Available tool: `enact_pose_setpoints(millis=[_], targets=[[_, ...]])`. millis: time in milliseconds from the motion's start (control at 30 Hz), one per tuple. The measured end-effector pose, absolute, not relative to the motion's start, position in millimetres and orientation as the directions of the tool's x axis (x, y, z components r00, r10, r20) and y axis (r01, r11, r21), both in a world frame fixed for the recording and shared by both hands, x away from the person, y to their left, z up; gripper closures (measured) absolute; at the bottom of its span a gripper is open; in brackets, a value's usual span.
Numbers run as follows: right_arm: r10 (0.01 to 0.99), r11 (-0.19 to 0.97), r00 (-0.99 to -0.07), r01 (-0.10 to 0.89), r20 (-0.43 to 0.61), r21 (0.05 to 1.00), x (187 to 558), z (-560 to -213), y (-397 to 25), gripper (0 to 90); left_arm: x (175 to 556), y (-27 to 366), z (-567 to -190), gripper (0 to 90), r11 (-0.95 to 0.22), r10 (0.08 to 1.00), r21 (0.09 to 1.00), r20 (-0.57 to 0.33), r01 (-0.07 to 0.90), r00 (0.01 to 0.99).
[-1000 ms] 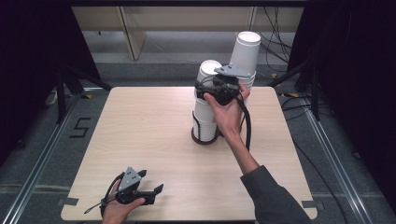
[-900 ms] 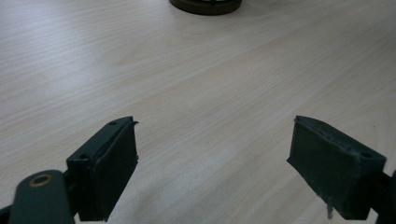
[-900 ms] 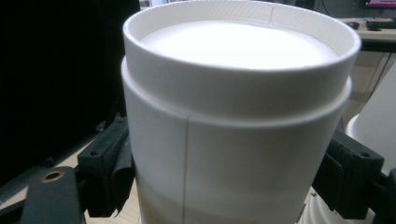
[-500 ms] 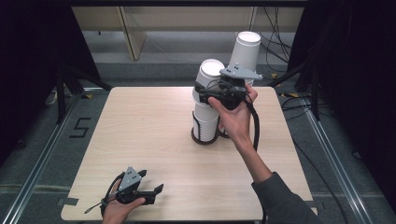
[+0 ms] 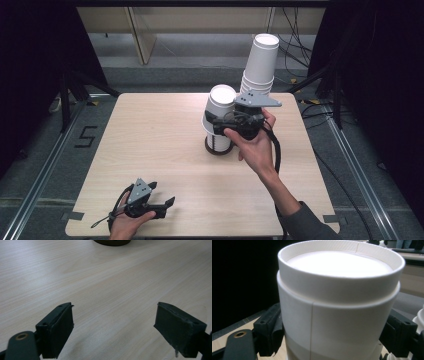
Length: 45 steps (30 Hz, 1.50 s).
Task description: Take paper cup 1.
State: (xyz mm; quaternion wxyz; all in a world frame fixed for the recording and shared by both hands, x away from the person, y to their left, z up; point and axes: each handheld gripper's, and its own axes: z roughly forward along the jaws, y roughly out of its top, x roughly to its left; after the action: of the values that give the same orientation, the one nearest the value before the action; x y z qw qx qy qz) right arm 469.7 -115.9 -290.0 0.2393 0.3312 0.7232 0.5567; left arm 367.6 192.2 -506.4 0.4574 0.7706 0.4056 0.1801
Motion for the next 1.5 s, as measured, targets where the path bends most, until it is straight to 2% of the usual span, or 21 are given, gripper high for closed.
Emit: enact_pose_setpoints(millis=[100,200,233,633,1033,1500], targets=[[0.733,0.158,-0.678,0.239,0.049,0.958,465,-298,-119,18.3,369,194,-507,14.6,-0.254,0.789,0.85,-0.094,0.461,0.607],[0.73,0.168,-0.683,0.221,0.029,0.961,462,-305,-122,18.3,370,194,-507,14.6,-0.251,0.794,0.851,-0.092,0.461,0.601],[0.723,0.162,-0.688,0.246,0.055,0.956,460,-308,-123,18.3,370,194,-507,14.6,-0.251,0.794,0.851,-0.092,0.461,0.601],[0.689,0.197,-0.723,0.255,0.051,0.947,446,-335,-127,18.3,370,194,-507,14.6,-0.249,0.792,0.855,-0.091,0.456,0.603],[0.649,0.207,-0.752,0.32,0.115,0.924,443,-375,-130,18.3,370,192,-508,14.6,-0.255,0.784,0.857,-0.088,0.447,0.614],[0.596,0.289,-0.797,0.323,0.095,0.901,438,-411,-117,18.2,370,191,-508,14.6,-0.25,0.783,0.86,-0.091,0.445,0.616]])
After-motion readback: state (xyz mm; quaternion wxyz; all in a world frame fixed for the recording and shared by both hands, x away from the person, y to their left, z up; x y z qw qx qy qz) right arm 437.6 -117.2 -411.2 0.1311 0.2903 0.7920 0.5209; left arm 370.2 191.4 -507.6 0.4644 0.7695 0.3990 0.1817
